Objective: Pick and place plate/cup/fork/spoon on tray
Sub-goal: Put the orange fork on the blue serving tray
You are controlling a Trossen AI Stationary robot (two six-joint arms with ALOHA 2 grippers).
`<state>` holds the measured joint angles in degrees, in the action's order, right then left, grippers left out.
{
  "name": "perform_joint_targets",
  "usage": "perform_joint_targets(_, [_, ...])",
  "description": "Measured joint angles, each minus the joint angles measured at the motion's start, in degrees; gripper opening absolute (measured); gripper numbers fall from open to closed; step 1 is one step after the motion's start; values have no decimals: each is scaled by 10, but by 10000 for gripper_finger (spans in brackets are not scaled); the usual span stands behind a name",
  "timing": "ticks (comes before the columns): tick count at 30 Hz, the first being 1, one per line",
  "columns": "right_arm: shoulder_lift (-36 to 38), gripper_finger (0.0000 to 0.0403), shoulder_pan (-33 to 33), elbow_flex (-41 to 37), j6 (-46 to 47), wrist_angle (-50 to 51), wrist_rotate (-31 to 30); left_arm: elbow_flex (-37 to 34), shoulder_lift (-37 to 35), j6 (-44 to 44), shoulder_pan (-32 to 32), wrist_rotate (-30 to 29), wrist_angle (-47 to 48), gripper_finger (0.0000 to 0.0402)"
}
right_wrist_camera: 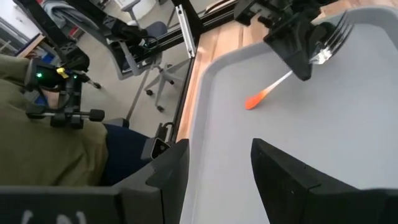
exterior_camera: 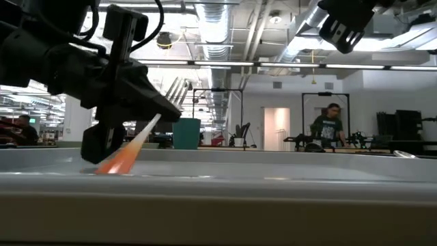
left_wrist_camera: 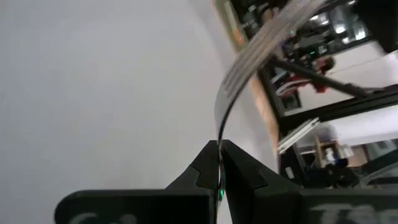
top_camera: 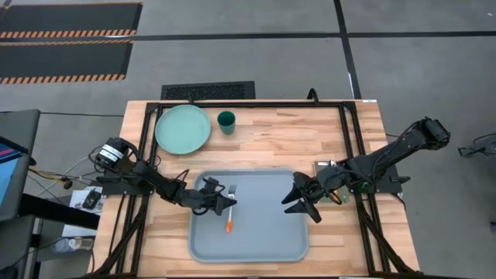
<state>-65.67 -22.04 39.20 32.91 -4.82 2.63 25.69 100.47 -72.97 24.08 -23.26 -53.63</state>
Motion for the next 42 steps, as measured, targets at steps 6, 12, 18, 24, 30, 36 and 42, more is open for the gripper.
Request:
perform_joint_targets(6, [0, 192, 0, 0, 0, 0, 0, 0, 0, -20, 0, 5, 20, 0])
perform_joint_targets(12, [0, 192, 0, 0, -1, 0, 0, 1, -2, -40, 0, 0, 36, 20])
perform_joint_targets(18, [0, 188, 0, 0, -1, 0, 0, 1, -2, -43, 0, 0, 37, 77])
perform_joint_targets(24, [0, 188, 0, 0, -1, 0, 0, 1, -2, -44, -3, 3, 38, 141])
perform_joint_targets(30, [0, 188, 0, 0, -1, 0, 0, 1, -1, -37, -6, 7, 38, 191])
perform_joint_targets(36, [0, 184, 0, 0, -1, 0, 0, -1, 0, 35, -14, 10, 31, 214])
perform_joint_targets(42, [0, 183, 0, 0, -1, -1, 1, 6, 0, 94, -17, 29, 27, 214])
